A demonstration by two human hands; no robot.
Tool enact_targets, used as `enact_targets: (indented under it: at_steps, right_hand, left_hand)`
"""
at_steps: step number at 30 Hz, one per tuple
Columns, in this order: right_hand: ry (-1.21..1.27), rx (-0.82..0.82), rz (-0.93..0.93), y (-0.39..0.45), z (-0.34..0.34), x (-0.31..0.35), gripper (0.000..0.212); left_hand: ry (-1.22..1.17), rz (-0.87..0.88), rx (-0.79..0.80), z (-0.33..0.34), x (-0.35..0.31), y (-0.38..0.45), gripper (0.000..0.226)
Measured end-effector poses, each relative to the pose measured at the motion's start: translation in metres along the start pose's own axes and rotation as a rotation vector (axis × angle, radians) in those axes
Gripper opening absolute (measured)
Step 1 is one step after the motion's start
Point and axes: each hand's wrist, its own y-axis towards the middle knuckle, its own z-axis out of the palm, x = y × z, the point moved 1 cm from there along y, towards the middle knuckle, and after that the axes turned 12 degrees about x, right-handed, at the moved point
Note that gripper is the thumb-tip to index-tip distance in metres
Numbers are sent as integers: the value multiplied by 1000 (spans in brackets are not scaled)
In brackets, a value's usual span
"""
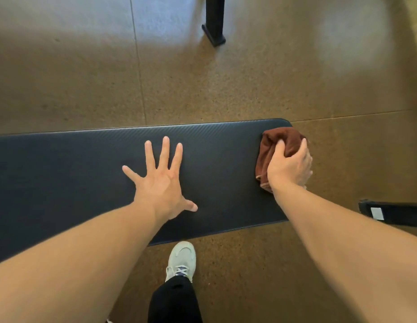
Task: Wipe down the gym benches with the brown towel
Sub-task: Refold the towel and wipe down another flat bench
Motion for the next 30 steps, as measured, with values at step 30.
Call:
enact_targets:
  at_steps: [30]
  right_hand:
    - [-493,975,-902,-366,250,314,51]
  left_hand:
    - [-689,-316,-93,100,377,-172,90]
